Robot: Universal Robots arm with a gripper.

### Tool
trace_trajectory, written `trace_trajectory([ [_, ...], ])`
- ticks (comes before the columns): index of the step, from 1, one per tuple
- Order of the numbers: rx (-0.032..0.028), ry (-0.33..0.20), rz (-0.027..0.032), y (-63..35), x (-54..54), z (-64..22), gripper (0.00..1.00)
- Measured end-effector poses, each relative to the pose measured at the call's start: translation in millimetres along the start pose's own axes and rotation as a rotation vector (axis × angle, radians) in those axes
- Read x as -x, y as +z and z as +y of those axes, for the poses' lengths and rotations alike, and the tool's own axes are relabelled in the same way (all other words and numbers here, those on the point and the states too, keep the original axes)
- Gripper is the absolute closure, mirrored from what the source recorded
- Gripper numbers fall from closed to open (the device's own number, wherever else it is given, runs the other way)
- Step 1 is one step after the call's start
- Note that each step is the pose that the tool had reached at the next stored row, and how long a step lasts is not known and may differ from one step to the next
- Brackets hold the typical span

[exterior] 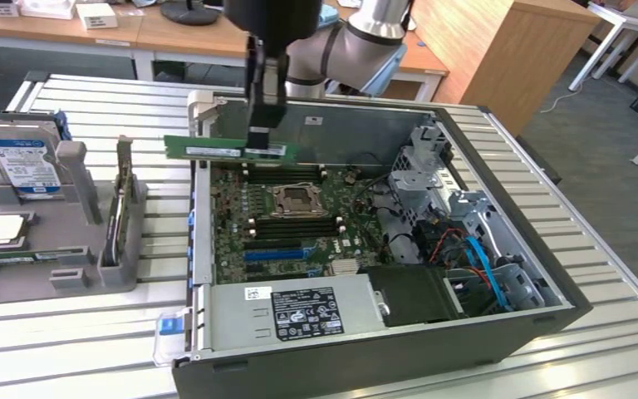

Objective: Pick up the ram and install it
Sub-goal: 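Pick up the ram and move it above insertion slot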

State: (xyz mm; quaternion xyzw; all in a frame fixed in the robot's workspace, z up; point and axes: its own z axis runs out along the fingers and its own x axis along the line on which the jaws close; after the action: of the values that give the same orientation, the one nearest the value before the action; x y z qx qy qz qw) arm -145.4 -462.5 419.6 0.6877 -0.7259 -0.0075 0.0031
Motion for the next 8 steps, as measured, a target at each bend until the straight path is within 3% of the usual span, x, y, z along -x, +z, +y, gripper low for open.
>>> trace_trajectory([
  [8, 0.0, 0.0, -0.0015, -0.4, 2.2, -36.3, 0.88],
])
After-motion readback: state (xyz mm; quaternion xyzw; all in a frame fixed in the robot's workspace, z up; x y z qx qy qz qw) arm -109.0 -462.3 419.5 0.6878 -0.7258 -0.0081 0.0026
